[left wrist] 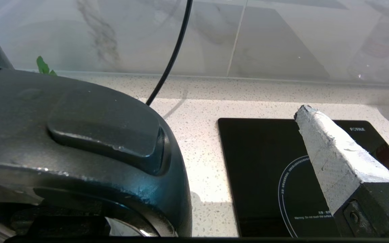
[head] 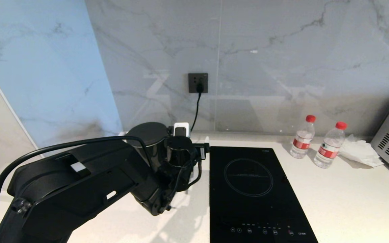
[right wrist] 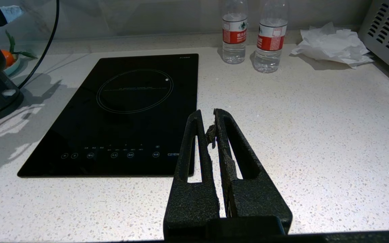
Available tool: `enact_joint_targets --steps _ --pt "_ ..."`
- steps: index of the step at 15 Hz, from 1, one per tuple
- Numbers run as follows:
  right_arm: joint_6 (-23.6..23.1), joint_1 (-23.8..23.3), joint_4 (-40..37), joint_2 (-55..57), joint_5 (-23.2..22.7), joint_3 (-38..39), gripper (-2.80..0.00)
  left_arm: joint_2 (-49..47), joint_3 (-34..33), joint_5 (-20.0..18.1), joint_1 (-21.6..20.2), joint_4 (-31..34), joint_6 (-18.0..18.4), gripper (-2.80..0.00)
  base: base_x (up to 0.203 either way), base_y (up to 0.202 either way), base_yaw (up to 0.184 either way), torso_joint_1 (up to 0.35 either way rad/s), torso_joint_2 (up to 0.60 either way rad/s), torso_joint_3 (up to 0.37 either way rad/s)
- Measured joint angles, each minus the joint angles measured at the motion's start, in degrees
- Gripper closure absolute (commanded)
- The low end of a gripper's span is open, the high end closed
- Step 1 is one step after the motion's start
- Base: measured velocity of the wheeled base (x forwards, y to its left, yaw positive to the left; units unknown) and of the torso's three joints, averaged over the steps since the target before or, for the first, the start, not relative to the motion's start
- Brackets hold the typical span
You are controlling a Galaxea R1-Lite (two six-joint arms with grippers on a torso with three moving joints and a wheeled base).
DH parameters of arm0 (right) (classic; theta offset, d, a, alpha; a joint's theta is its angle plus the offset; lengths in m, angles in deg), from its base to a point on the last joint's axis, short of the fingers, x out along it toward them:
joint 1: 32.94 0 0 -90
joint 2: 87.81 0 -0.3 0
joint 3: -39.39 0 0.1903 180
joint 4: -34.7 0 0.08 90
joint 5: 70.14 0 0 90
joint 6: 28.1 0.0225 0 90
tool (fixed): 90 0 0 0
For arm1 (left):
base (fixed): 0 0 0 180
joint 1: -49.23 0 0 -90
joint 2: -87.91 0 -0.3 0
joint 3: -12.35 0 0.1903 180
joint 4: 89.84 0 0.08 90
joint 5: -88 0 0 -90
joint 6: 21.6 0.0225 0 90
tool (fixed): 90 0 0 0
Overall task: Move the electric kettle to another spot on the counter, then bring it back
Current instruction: Pick up the kettle
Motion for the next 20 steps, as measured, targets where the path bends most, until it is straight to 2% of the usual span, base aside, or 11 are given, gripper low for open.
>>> enact_joint_targets --steps 3,6,10,11,20 --pt "0.00 0.00 0.02 0.00 0.02 0.00 0.00 0.07 -0.28 0.07 0.00 0.02 0.12 -2.80 0.000 0.000 0.000 0.000 0.00 0.000" --pt "0.02 0.00 0.00 0.00 0.02 0.00 0.00 -0.01 -0.36 2.12 0.16 1.07 0.64 -2.80 0.000 0.000 0.000 0.000 0.00 0.000" --pt "0.00 0.00 0.00 0.00 -0.02 0.00 0.00 -0.28 0.11 2.12 0.09 1.00 0.63 -2.80 0.000 0.000 0.000 0.000 0.00 0.000" --pt "0.00 0.00 0.02 0.00 -0.01 0.00 0.00 -0.34 0.16 2.12 0.09 0.98 0.63 0.00 0.000 0.000 0.000 0.000 0.00 0.000" --pt "0.00 0.00 0.06 0.00 -0.02 0.00 0.00 -0.34 0.28 2.39 0.13 1.07 0.51 0.00 0.000 0.000 0.000 0.000 0.00 0.000"
